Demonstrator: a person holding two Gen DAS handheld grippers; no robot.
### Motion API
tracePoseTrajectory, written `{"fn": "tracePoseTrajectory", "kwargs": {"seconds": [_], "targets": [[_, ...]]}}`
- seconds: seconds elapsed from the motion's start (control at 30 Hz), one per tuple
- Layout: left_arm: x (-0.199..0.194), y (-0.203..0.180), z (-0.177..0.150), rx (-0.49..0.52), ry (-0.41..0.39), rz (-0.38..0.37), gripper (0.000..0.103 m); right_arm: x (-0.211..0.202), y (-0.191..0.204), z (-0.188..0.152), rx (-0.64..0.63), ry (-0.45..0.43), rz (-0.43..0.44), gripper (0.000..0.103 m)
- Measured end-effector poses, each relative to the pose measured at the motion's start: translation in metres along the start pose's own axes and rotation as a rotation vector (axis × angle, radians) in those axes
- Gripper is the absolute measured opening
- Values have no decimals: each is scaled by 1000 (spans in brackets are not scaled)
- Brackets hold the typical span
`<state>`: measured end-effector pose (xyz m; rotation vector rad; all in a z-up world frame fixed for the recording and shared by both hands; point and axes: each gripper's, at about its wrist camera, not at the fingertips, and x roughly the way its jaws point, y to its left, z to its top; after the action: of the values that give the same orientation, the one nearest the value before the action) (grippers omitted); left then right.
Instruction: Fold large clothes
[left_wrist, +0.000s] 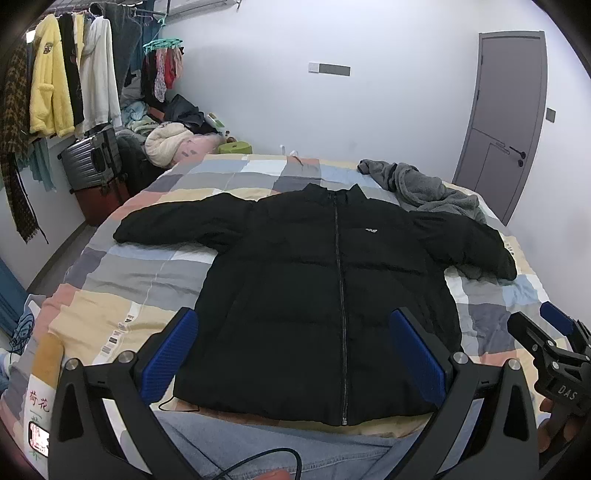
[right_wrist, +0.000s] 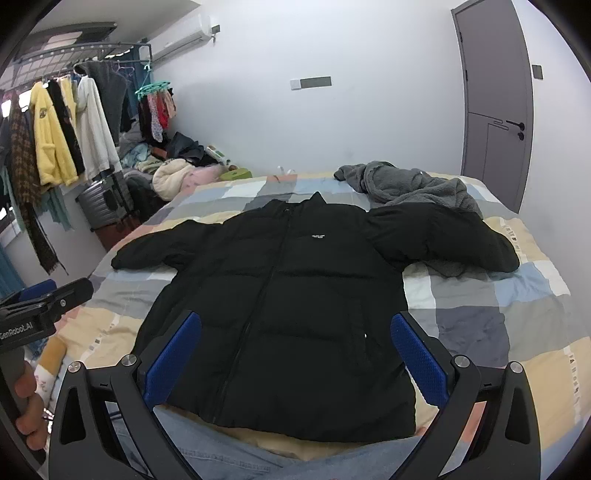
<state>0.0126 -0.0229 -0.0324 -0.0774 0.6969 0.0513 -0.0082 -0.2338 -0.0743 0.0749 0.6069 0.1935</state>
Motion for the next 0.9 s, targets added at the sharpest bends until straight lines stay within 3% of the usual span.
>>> {"fn": "tracePoseTrajectory", "kwargs": {"seconds": [0.9], "targets": [[-11,-5,-4,17,-14,-11,103,-3,-10,-9,47,-25,-19,103]]}}
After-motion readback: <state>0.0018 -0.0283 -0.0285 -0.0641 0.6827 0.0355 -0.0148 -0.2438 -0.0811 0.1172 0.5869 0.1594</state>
